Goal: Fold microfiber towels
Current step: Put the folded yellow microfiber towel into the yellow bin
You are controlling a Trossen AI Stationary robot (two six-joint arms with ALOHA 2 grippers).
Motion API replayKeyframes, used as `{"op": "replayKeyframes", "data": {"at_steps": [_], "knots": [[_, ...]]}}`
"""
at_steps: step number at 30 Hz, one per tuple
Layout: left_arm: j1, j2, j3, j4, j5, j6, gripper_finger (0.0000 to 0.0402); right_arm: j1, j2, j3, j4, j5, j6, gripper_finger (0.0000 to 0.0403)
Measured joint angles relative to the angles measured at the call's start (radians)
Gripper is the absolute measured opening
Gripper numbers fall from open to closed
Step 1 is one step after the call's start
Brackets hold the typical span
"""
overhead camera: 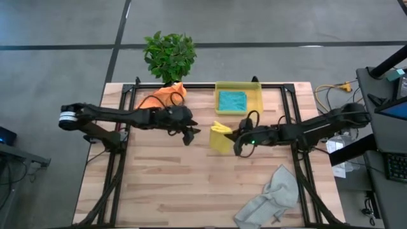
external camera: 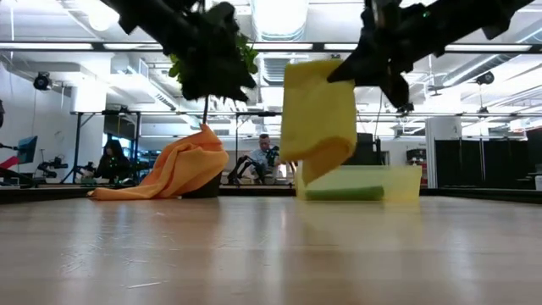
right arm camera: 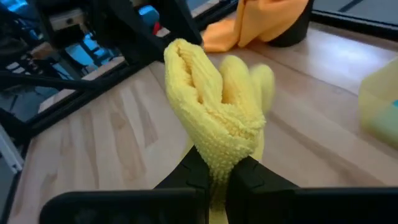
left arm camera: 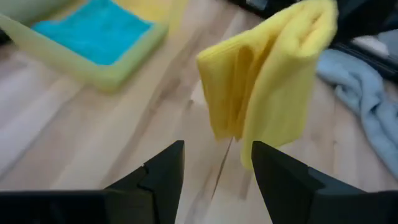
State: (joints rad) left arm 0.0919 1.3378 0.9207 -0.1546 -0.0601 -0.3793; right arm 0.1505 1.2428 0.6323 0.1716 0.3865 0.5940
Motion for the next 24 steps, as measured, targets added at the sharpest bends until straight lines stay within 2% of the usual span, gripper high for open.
{"op": "replayKeyframes", "data": {"at_steps": [6,14,19,24], "knots": [[0.012,-0.074,-0.009,0.027,0.001,0.0,0.0174,-0.076,-0.144,0.0,-0.046,-0.09,-0.062,0.0014],[0.013,-0.044,-0.032,0.022,0.005,-0.007,0.0174,-0.319,-0.291,0.0,-0.146,-0.372,-0.106,0.0014],[0.013,-0.016,-0.037,0.023,0.007,-0.033,0.0173,-0.504,-0.284,0.018,-0.194,-0.572,-0.139,0.0014],[0.013,0.0,-0.04,0.04,0.01,-0.064,0.0173,-0.716,-0.178,0.067,-0.197,-0.821,-0.194,0.0014]]}}
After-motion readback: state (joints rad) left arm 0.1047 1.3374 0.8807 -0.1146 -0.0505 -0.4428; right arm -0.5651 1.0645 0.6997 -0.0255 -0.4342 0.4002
